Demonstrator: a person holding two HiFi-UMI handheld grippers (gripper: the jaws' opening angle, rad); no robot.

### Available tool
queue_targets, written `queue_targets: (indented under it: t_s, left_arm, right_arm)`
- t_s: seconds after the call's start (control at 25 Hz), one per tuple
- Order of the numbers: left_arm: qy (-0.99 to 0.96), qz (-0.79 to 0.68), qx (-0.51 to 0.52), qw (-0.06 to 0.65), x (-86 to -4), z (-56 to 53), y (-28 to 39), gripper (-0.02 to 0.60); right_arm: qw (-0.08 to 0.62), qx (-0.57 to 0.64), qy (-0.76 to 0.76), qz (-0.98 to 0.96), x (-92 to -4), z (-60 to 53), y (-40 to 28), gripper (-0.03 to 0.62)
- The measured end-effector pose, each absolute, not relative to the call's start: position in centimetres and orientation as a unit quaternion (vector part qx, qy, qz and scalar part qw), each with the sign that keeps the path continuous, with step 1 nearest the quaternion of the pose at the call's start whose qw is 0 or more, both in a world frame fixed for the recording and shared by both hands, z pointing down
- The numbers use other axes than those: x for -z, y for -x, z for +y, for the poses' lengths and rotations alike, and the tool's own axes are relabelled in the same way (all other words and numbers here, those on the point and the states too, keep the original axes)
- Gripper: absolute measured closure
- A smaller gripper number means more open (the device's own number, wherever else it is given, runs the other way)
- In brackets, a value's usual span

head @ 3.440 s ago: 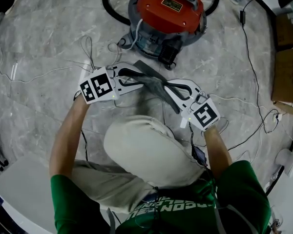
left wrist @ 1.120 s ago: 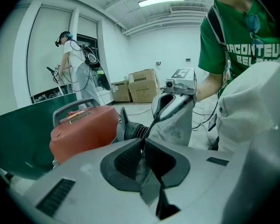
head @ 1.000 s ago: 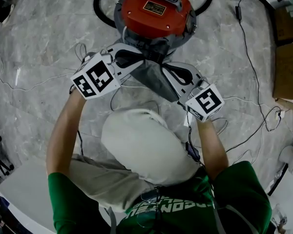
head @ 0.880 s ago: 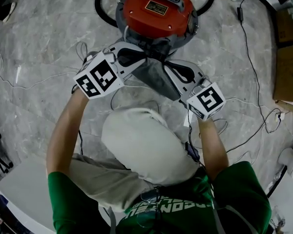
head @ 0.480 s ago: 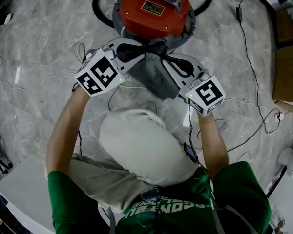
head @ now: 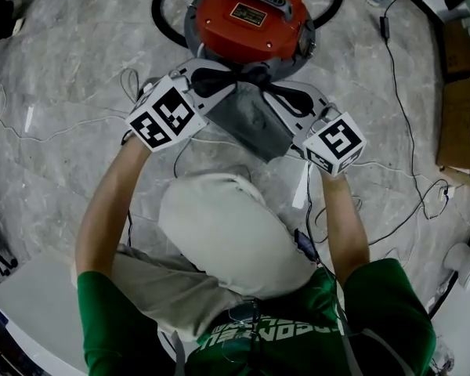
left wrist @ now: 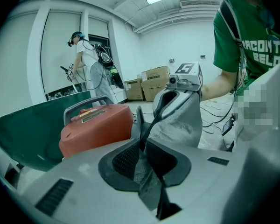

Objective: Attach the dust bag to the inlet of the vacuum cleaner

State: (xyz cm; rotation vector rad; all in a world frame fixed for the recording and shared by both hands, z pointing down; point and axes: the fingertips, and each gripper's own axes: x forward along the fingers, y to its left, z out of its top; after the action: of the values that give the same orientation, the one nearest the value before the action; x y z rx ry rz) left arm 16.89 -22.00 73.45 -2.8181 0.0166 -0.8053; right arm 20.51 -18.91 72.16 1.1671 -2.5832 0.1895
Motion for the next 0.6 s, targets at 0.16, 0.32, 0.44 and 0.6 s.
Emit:
queue_targets:
  t_s: [0.16,0.32,0.44,0.6]
  left_arm:
    - [0.956,0.012,0.277,0.101,-73.83,-22.06,-16.85,0.532]
    - [0.955,0.021,0.279,0.101,-73.98,-22.41,-16.92,0.531]
    - [0.955,0.026,0.276,0.101,-73.94,-22.51,-17.01,0.531]
    - [0.955,0.041,0.276,0.101,-74.21,-22.6,-17.0,0.531]
  right_arm:
    - [0.156,-0.061,-0.411,-0.896,-72.15,-18.83,-20.47,0.562]
    - [0.178,-0.043,-0.419,-0.889,-72.17,-19.0,-20.35,0.562]
    - [0.17,-0.047,-0.42,-0.89,-72.28,-19.08,-20.44,0.562]
    - [0.164,-0.053,-0.428,-0.887,-72.3,-19.15,-20.65,0.562]
